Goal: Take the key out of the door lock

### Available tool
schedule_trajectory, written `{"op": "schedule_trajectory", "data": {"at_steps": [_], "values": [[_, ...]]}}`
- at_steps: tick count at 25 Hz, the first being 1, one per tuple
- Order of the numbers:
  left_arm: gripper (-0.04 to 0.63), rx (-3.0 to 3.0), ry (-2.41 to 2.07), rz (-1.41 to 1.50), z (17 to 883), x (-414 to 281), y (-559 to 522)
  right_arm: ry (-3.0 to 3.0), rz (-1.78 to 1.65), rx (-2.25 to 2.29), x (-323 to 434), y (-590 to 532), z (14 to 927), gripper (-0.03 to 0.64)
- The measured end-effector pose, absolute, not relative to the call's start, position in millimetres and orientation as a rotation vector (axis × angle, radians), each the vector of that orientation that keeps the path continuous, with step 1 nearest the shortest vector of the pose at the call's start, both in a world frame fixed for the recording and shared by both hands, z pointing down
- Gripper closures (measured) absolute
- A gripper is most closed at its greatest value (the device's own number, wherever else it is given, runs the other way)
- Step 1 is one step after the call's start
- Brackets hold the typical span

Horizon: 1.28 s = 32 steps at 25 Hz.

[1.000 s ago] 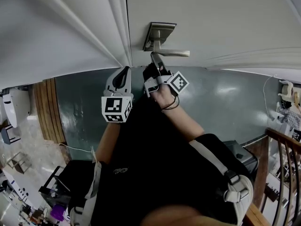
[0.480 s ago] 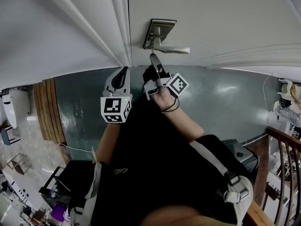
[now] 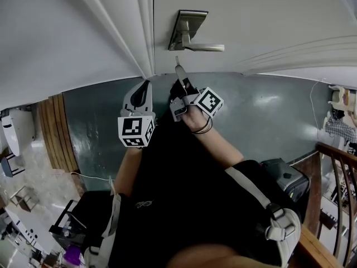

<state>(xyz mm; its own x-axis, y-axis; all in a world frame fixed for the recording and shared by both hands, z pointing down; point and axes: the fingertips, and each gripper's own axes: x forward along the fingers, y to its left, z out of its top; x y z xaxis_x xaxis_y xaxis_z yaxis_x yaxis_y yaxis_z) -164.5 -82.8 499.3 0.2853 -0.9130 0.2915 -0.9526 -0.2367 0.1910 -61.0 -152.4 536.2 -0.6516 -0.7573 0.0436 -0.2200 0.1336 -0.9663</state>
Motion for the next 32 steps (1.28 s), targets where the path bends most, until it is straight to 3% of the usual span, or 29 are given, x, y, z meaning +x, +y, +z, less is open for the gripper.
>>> {"op": "schedule_trajectory", "data": {"at_steps": [22, 32], "values": [[0.571, 2.209, -1.622, 0.142, 514.5, -150.5, -34.2, 2.752, -1.107, -1.138, -57.7, -63.4, 533.6, 0.588], [0.571, 2.237, -1.601, 0.131, 500.9, -100.6, -46.6, 3.062, -0.661, -1.197, -10.8, -57.0, 508.3, 0.586]]}}
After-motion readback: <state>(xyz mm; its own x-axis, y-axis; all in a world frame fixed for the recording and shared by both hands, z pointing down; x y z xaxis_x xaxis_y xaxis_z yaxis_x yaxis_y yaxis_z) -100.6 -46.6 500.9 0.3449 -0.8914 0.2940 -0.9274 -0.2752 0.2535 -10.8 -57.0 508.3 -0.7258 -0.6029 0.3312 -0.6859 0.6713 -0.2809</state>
